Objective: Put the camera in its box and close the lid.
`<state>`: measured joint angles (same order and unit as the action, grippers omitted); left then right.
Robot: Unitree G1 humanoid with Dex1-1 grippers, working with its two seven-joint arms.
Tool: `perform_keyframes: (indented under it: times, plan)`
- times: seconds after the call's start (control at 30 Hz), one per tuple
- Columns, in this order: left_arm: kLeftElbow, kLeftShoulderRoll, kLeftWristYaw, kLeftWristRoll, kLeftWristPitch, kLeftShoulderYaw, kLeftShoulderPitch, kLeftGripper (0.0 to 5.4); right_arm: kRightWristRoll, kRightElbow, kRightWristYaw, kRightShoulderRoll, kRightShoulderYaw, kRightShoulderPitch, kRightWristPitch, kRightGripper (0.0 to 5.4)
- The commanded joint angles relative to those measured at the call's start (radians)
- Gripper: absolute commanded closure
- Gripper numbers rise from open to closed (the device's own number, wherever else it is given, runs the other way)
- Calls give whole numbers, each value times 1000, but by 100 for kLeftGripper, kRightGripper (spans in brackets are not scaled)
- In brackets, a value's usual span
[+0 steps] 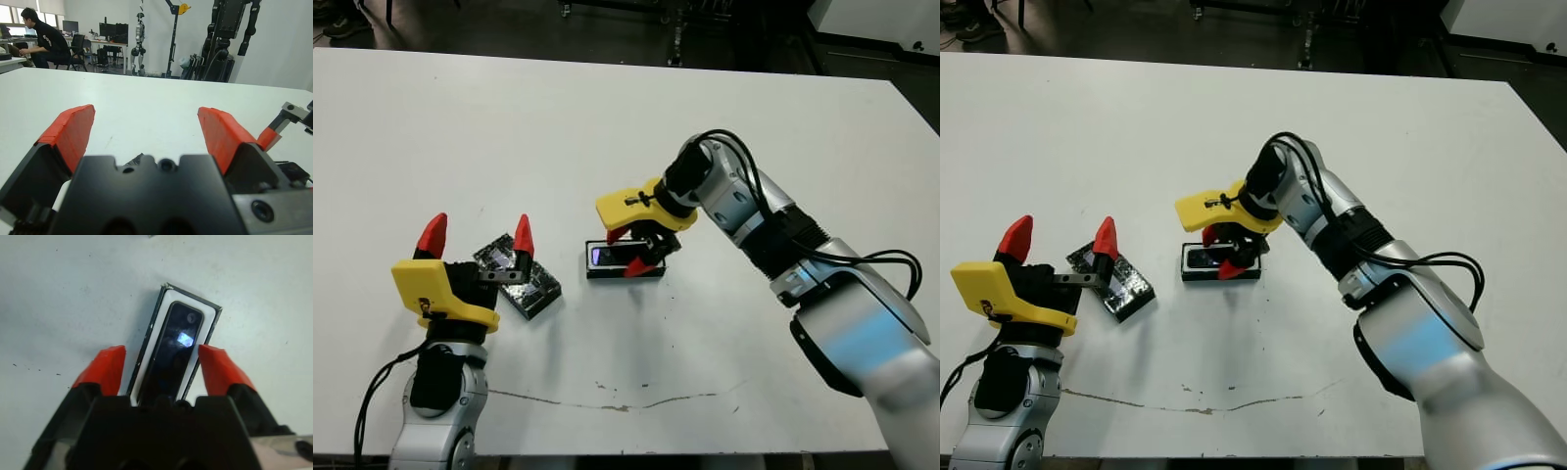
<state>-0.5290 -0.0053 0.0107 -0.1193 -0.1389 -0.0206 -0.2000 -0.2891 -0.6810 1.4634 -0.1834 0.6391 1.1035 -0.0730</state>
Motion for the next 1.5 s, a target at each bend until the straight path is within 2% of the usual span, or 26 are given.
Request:
perform_keyframes:
  times: [0.03,0.2,0.37,0.53,0.63,0.7,0.83,0.9,0.97,1.03,1.17,1.33,1.43,1.5]
  plan:
    - [0,-4,3,-1,-9,-2,-10,0,-9,-22,-8,-10,-10,31,25,89]
    - [5,-6,0,-6,-1,-3,-10,0,-13,-26,-38,-25,-30,42,59,9]
    - [4,-5,1,-9,-5,-5,-11,0,5,-29,-39,-53,-75,78,102,1]
    - [4,1,-4,-13,-2,-8,-12,0,73,-19,-52,-87,-190,122,34,1]
    - [8,3,-8,-14,3,-9,-13,0,105,16,-74,-123,-250,131,17,1]
    - [10,1,-8,-15,4,-10,-13,0,130,64,-110,-145,-299,118,-31,1]
    - [6,1,-3,-8,-4,-8,-14,0,196,229,-249,-156,-412,26,-266,1]
    - [5,1,-3,-7,-4,-6,-15,0,225,333,-339,-151,-459,-51,-327,11]
    - [5,0,-6,-11,-4,-5,-16,0,233,449,-441,-145,-492,-146,-343,31]
    - [5,1,-6,-10,-3,-5,-16,0,232,541,-531,-139,-507,-240,-318,64]
    - [-1,4,-6,-8,-8,-5,-17,0,209,661,-679,-134,-500,-405,-205,127]
    - [1,9,-14,-11,-6,-5,-18,0,174,723,-813,-122,-472,-562,-17,212]
    - [0,8,-14,-12,-7,-6,-18,0,175,743,-861,-111,-459,-632,65,259]
    - [1,7,-13,-11,-7,-6,-17,0,156,763,-884,-115,-441,-669,94,293]
